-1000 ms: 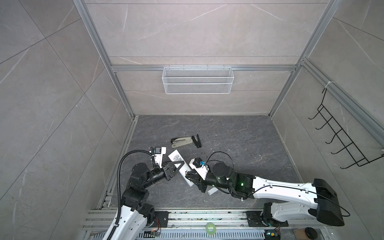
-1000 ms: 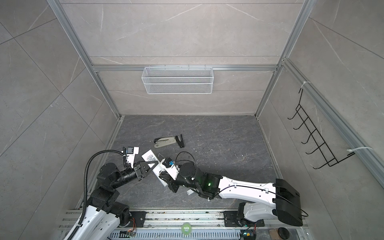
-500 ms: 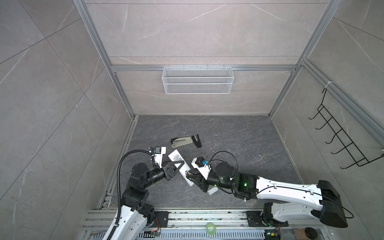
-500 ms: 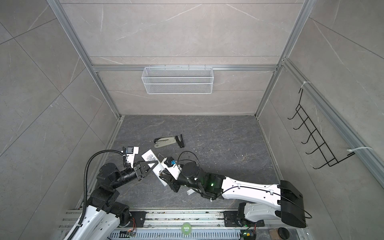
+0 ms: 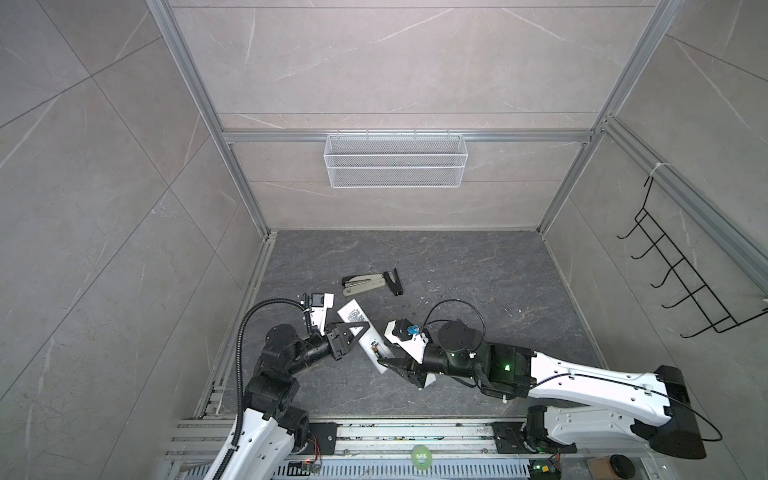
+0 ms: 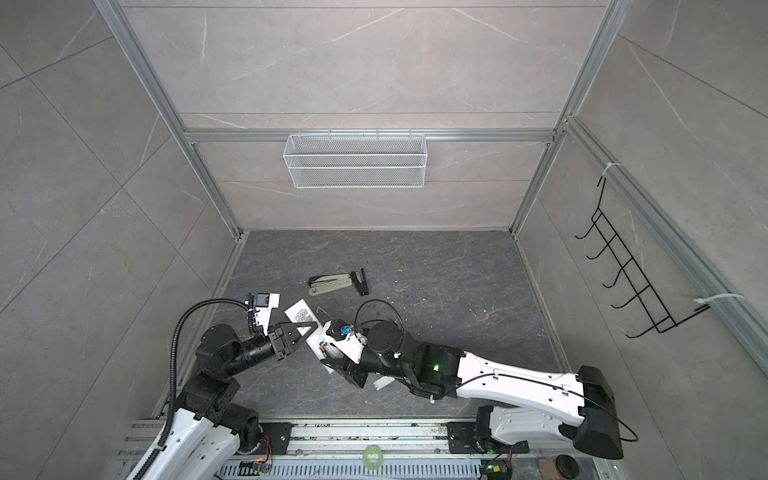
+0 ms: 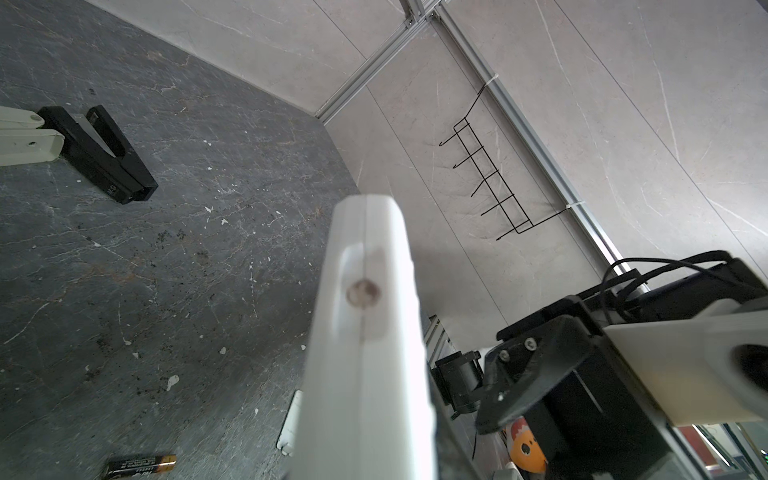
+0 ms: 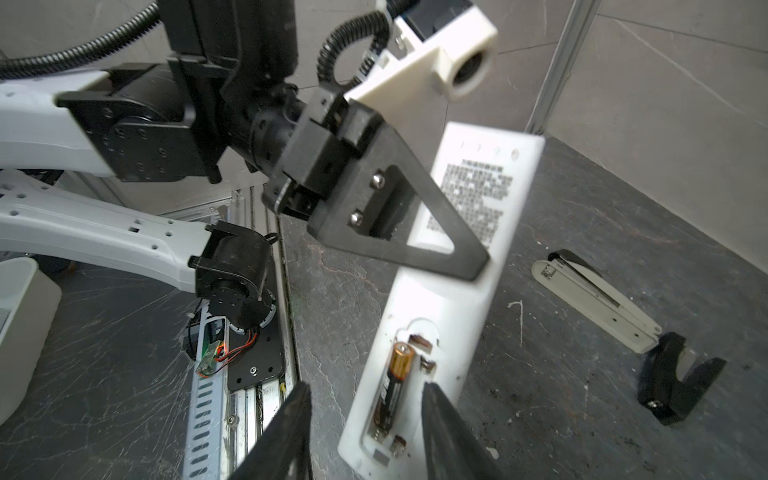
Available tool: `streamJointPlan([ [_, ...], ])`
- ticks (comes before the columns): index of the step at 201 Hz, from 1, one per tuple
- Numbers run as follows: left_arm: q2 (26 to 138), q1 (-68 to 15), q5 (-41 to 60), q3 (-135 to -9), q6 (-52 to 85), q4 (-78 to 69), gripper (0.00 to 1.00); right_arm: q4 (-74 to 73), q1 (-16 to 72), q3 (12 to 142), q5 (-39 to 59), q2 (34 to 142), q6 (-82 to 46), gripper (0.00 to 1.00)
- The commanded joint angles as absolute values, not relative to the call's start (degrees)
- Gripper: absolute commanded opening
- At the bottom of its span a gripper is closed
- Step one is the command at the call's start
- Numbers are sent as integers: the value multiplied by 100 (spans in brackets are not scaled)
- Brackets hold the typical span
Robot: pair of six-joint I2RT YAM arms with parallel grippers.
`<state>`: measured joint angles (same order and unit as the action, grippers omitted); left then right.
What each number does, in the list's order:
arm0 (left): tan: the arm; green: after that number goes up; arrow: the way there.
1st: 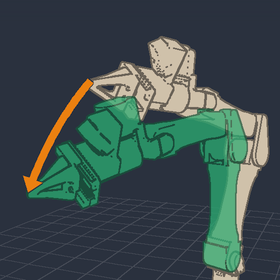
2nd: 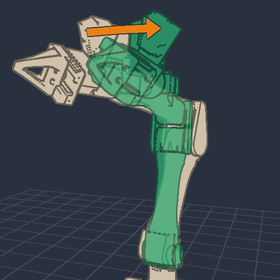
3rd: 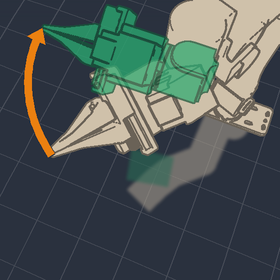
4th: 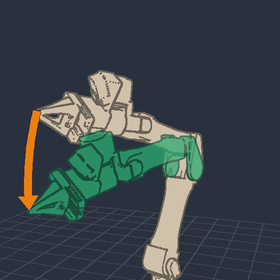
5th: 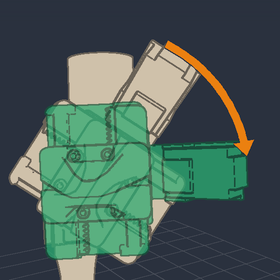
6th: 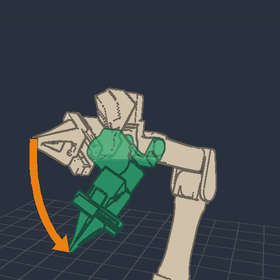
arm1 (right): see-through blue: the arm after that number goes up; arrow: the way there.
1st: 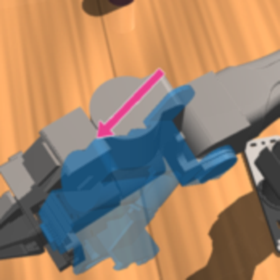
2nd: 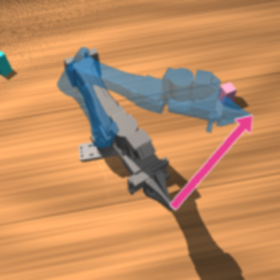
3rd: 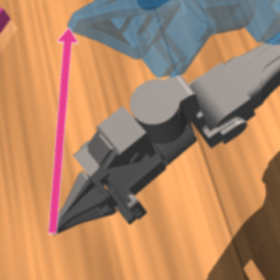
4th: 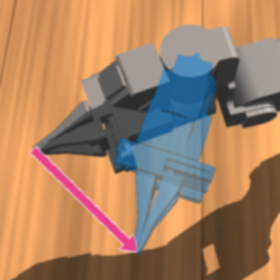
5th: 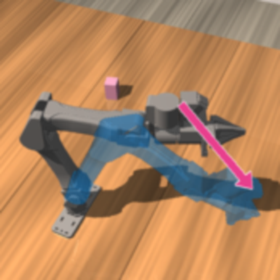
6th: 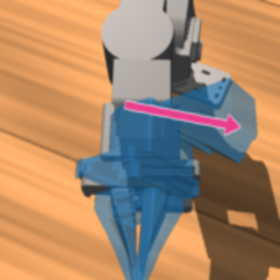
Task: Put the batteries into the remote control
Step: 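Lower the battery into the remote's battery compartment with the right gripper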
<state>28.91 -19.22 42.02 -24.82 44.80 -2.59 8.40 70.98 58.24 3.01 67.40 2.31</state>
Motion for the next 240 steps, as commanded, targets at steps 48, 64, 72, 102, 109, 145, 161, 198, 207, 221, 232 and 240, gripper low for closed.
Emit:
streamJointPlan([
  [48,3116,-1910,4921,-2876,4227,-242,0,3093,7368,6926,474,6787,2678,58],
  [64,3120,-1912,5049,-2964,4141,-97,0,3364,7376,7115,365,6950,2998,61],
  [72,3103,-1914,5108,-3006,4092,-9,0,3501,7382,7219,305,7048,3141,62],
  [102,3072,-1912,5273,-3097,3925,253,0,3812,7378,7579,103,7417,3559,60],
  [109,3080,-1911,5299,-3105,3900,283,0,3839,7383,7650,105,7488,3630,58],
  [145,3098,-1908,5414,-3107,3875,328,0,3826,7380,7847,94,7764,3849,47],
  [161,3086,-1907,5440,-3107,3865,366,0,3789,7385,7883,88,7846,3889,43],
  [198,3075,-1908,5465,-3103,3855,411,0,3725,7427,7941,71,7966,3972,39],
  [207,3076,-1914,5482,-3104,3858,412,0,3735,7432,7966,55,7999,3997,38],
  [221,3063,-1908,5476,-3100,3862,411,0,3736,7437,7980,27,8033,4025,37],
  [232,3067,-1908,5471,-3099,3864,403,0,3711,7451,7994,35,8055,4025,36],
  [240,3067,-1912,5478,-3097,3867,402,0,3700,7452,8004,52,8076,4026,36],
])
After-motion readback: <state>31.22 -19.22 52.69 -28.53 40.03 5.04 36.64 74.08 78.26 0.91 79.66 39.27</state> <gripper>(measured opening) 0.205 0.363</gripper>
